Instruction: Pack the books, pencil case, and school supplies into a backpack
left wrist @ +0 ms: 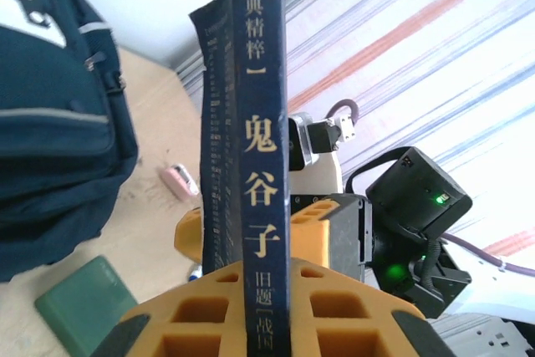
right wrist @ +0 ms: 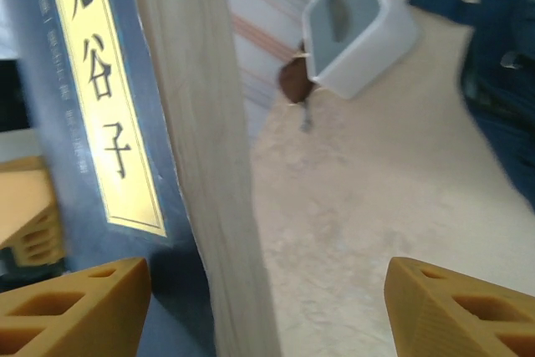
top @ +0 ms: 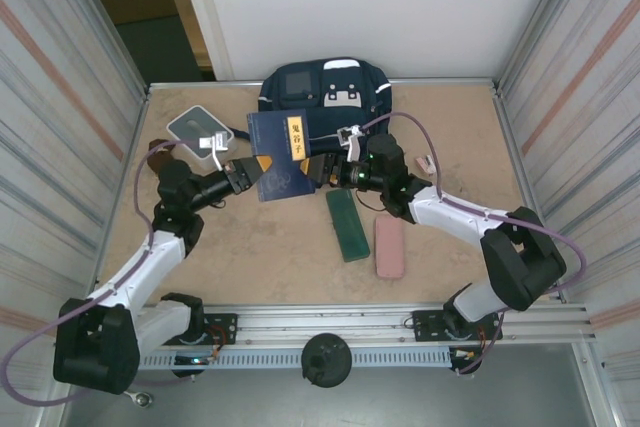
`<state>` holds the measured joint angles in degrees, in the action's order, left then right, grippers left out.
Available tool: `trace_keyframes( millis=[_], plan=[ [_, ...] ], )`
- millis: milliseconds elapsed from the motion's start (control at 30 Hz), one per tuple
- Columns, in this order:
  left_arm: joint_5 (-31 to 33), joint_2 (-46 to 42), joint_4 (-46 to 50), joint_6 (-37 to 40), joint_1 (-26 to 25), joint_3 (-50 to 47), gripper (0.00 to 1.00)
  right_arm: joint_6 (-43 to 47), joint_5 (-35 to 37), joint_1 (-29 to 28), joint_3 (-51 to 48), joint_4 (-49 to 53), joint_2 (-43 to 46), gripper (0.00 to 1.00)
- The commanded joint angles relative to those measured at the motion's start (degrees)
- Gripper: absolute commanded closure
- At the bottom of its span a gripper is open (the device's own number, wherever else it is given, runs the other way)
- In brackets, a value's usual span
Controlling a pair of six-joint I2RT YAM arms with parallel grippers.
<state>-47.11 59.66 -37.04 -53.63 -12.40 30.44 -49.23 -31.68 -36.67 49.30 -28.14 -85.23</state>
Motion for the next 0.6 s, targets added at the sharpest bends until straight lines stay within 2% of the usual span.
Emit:
trace_keyframes(
  millis=[0,67,133,167,267,333,400,500,567],
  plan=[
    [-2.89,1.23,-5.94,0.44,-1.46,2.86,1.00,-2.34,-6.94,0.01,-1.40,-9.90,0.92,0.25],
    [-2.84,2.73,-7.82,-0.95,-2.21,2.96,1.00,-4.76,-8.39,-0.04,-1.49,-14.20,0.42,0.26],
    [-2.88,4.44,-9.76,-1.47,-3.11,2.85,1.00,-6.86,-9.86,0.00,-1.74,-18.36,-0.14,0.31],
    [-2.74,5.32,-9.81,-1.56,-3.45,2.96,1.00,-7.78,-9.95,0.16,-1.96,-19.80,-0.32,0.37],
    [-1.34,6.81,-9.63,-2.29,-3.58,3.05,1.00,-10.79,-9.28,1.71,-3.11,-22.96,-0.33,0.69],
    [-0.11,7.37,-7.50,-0.62,-3.75,3.21,1.00,-11.91,-8.82,2.96,-4.81,-24.92,0.30,0.86],
    [1.60,7.71,-1.95,2.45,-4.06,4.19,0.90,-11.67,-7.70,4.21,-6.06,-23.49,1.42,0.99],
    [6.42,7.92,9.61,8.65,-4.94,6.48,0.61,-10.33,-6.33,6.67,-6.82,-16.99,4.00,1.00],
    [11.59,8.38,19.09,14.35,-5.88,8.96,0.49,-6.81,-5.00,8.54,-6.55,-8.55,6.67,1.00]
  ],
)
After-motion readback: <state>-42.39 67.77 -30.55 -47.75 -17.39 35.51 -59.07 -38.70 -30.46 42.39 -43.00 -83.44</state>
